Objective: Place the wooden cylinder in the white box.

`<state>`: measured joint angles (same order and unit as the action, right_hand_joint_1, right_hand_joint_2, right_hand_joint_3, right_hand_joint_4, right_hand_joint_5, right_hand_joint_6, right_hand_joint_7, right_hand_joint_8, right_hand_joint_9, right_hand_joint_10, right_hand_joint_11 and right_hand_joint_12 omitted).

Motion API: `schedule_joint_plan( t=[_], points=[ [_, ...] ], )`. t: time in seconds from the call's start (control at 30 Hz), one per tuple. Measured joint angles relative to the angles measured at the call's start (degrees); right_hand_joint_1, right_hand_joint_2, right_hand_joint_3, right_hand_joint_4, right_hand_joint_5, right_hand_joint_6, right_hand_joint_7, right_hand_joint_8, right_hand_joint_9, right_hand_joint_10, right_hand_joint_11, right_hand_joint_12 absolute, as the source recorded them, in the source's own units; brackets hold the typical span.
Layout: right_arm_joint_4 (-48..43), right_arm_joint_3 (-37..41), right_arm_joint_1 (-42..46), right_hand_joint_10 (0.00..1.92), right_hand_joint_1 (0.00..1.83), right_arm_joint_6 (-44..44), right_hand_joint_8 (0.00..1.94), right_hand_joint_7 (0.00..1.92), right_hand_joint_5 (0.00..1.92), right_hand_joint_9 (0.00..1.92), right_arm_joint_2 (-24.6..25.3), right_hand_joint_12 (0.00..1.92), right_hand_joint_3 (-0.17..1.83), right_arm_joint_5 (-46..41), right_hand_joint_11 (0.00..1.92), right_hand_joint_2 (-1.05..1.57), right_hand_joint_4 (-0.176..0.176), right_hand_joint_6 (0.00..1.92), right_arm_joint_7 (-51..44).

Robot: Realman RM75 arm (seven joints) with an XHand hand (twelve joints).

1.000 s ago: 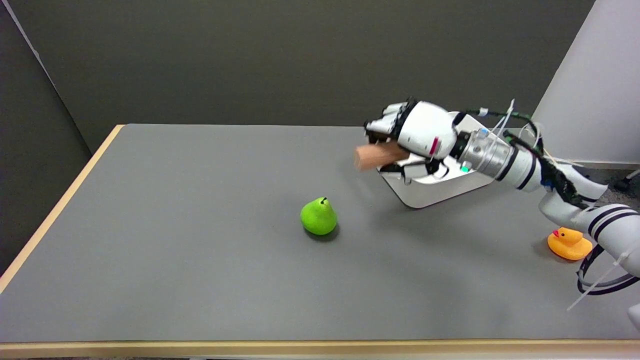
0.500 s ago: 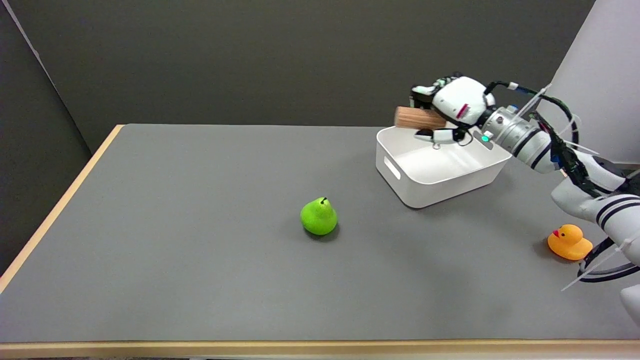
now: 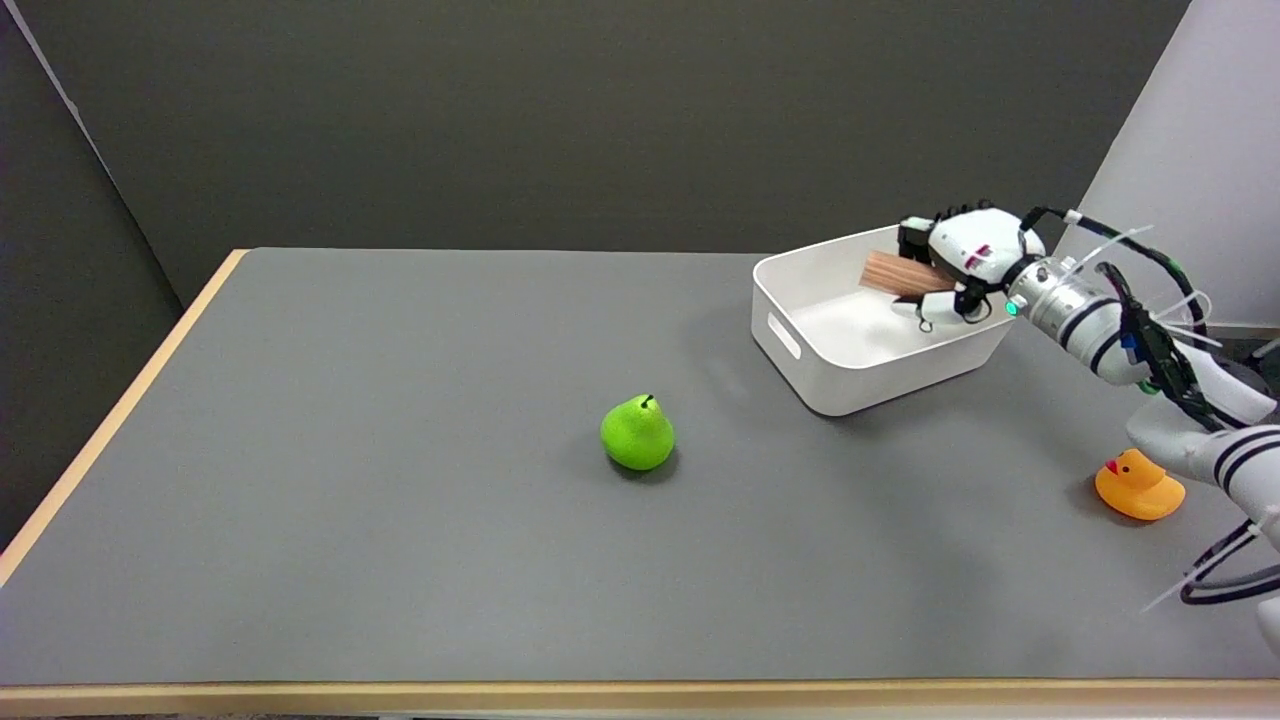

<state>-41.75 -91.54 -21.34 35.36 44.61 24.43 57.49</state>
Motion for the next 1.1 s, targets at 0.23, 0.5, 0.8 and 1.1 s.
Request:
schedule_joint_plan(
  t=[0.23, 0.5, 0.8, 1.1],
  points=[
    [-2.35, 0.85, 3.63, 1.52, 1.19, -2.23, 1.4, 0.9, 0.66, 0.86, 0.09, 1.92, 0.55, -1.72, 0.78, 0.97, -0.105, 1.46, 0.17],
    [-7.2, 1.51, 6.64, 1.46, 1.12, -3.42, 1.37, 0.83, 0.58, 0.78, 0.23, 1.92, 0.48, -2.57, 0.47, 1.01, -0.093, 1.4, 0.2],
    [-11.43, 1.94, 8.26, 0.7, 0.57, -3.47, 0.4, 0.22, 0.19, 0.15, 0.4, 1.13, 1.01, -3.26, 0.03, 0.65, 0.027, 0.49, 0.19],
    [-14.43, 2.3, 9.11, 0.0, 0.49, -3.37, 0.0, 0.0, 0.04, 0.0, 0.53, 0.27, 0.9, -6.88, 0.0, 0.55, 0.058, 0.27, 0.29]
  ],
)
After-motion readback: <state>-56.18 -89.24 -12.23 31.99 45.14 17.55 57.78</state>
